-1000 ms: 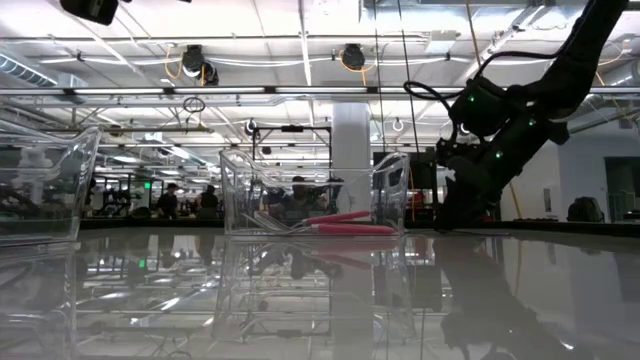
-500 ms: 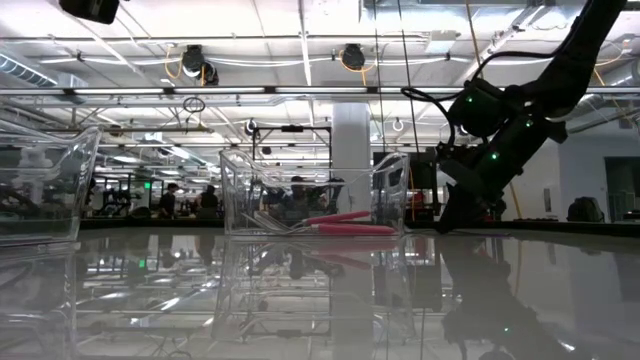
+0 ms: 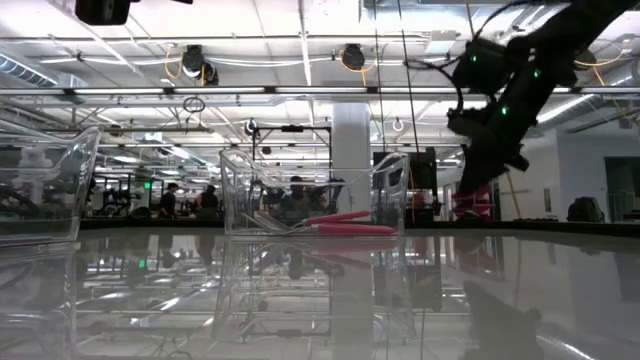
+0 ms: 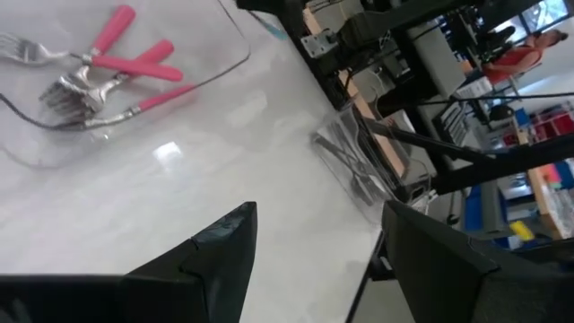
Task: Sort silverware by color (type)
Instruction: Put the blue fork into the left transparent bin
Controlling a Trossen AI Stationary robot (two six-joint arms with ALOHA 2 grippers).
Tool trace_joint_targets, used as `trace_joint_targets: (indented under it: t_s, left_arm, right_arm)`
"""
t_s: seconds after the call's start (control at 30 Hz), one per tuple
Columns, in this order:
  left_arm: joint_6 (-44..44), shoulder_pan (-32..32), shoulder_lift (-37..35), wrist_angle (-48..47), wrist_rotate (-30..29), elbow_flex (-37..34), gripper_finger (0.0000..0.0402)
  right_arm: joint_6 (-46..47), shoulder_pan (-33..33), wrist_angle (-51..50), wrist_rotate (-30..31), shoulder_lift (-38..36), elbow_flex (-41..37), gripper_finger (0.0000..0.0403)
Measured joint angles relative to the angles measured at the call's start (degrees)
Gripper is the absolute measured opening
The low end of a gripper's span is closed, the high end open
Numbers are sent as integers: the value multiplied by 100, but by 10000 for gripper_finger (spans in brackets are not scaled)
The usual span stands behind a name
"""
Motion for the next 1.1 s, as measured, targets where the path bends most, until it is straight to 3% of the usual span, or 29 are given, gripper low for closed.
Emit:
trace_joint_targets:
  t_s: [0.17,0.27,0.5,0.63,0.9,1.1]
  left_arm:
    - [222,97,0,-34,8,0,238]
    - [-78,178,0,-242,26,0,238]
    - [117,364,-4,-311,46,0,238]
    - [642,588,-4,-312,15,0,238]
    - [727,1125,-181,-307,359,0,238]
    - [993,1364,-333,-309,364,0,238]
  right_arm:
    - [18,0,-657,30,-437,505,1]
    - [23,15,-967,30,-603,853,1]
    - [20,324,-1594,70,-693,1848,1]
    - [21,695,-1797,516,-691,2431,0]
    - [220,1615,-2030,1552,-542,3352,0]
    - [205,2287,-2024,1960,-81,3776,0]
